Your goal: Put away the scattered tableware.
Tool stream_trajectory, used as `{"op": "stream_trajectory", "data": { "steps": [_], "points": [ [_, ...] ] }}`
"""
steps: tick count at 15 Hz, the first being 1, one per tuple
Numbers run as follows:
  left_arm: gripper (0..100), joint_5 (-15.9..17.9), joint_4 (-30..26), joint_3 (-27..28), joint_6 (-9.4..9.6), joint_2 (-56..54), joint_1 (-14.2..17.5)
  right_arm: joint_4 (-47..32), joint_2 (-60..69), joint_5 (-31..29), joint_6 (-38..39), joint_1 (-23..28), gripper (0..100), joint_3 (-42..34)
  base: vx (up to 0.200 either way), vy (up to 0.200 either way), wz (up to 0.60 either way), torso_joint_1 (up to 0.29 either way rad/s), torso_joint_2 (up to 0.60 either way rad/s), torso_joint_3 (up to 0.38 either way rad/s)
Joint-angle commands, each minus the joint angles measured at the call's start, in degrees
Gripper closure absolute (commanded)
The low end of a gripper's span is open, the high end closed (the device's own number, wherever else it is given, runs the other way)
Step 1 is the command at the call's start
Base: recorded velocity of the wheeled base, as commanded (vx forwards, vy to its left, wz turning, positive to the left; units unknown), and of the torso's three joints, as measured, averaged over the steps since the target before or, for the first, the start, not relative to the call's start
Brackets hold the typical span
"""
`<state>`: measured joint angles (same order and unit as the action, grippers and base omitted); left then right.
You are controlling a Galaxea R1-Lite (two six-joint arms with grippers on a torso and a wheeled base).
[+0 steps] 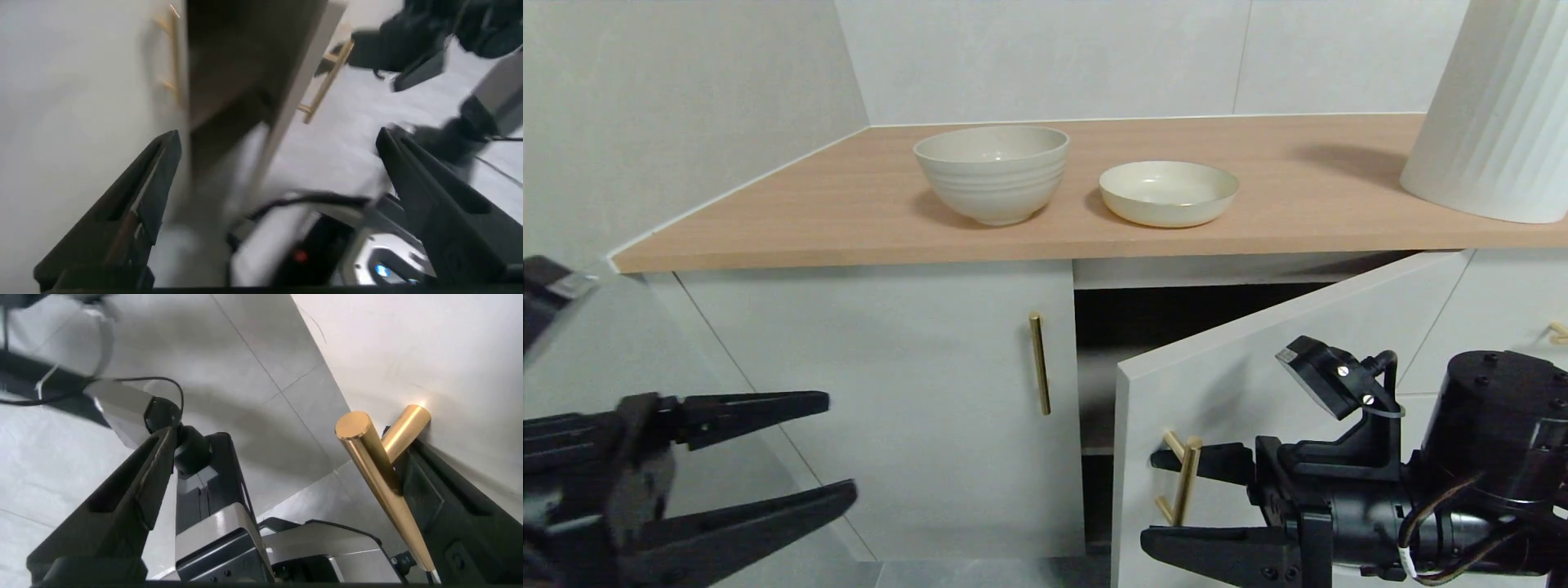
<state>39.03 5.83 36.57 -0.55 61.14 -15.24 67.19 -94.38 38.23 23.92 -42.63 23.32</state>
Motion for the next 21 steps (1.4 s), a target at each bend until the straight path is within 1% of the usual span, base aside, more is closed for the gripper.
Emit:
{"op": "stream_trajectory", "data": {
  "steps": [1, 2, 4, 5, 7, 8, 9, 12, 17, 18, 19, 20, 21],
  "points": [
    [0, 0.1, 7.4, -4.1, -2.88, 12.3, -5.6, 0.0, -0.3, -0.1, 0.0, 0.0, 0, 0.0, 0.0, 0.0, 0.0, 0.0, 0.0, 0.0],
    [0, 0.0, 10.8, -5.5, -3.85, 14.5, -6.7, 0.0, -0.4, -0.1, 0.0, 0.0, 0, 0.0, 0.0, 0.0, 0.0, 0.0, 0.0, 0.0],
    [0, -0.4, 16.1, -7.1, -6.66, 17.1, -7.3, 0.0, -0.4, -0.1, 0.1, 0.0, 0, -0.1, 0.0, 0.0, 0.0, 0.0, 0.0, 0.0],
    [0, -0.4, 17.4, -7.4, -8.24, 17.6, -7.3, 0.0, -0.5, -0.1, 0.1, 0.0, 0, -0.1, 0.0, 0.0, 0.0, 0.0, 0.0, 0.0],
    [0, -0.4, 17.8, -7.5, -9.73, 18.0, -7.8, 0.0, -0.5, -0.1, 0.1, 0.0, 0, -0.1, 0.0, 0.0, 0.0, 0.0, 0.0, 0.0],
    [0, -0.4, 17.9, -7.7, -10.0, 18.6, -8.1, 0.0, -0.7, -0.1, 0.1, 0.0, 0, -0.1, 0.0, 0.0, 0.0, 0.0, 0.0, 0.0],
    [100, -0.4, 17.9, -7.7, -10.0, 18.8, -8.2, 0.0, -1.2, -0.1, 0.0, 0.0, 0, -0.1, 0.0, 0.0, 0.0, 0.0, 0.0, 0.0],
    [100, -0.4, 18.3, -7.7, -10.09, 19.7, -8.8, 0.0, -1.3, -0.1, 0.1, 0.1, 0, 0.0, 0.0, 0.0, 0.0, 0.0, 0.0, 0.0],
    [100, -0.7, 18.9, -7.1, -10.17, 19.5, -8.8, 0.0, -1.3, -0.1, 0.1, 0.1, 0, 0.0, 0.0, 0.0, 0.0, 0.0, 0.0, 0.0],
    [100, -0.7, 19.7, -6.9, -10.09, 20.6, -8.8, 0.0, -1.0, -0.1, 0.1, 0.1, 0, 0.0, 0.0, 0.0, 0.0, 0.0, 0.0, 0.0],
    [100, -0.7, 22.1, -6.2, -10.09, 23.1, -8.8, 0.0, -0.8, -0.1, 0.1, 0.1, 0, 0.0, 0.0, 0.0, 0.0, 0.0, 0.0, 0.0],
    [100, -0.7, 26.0, -6.0, -10.26, 25.9, -9.2, 0.0, -0.9, -0.1, 0.1, 0.1, 0, 0.0, 0.0, 0.0, 0.0, 0.0, 0.0, 0.0],
    [100, -0.8, 30.0, -5.9, -10.88, 28.9, -11.1, 0.0, -0.9, -0.2, 0.0, 0.2, 0, 0.0, 0.0, 0.0, 0.0, 0.0, 0.0, 0.0]
  ]
}}
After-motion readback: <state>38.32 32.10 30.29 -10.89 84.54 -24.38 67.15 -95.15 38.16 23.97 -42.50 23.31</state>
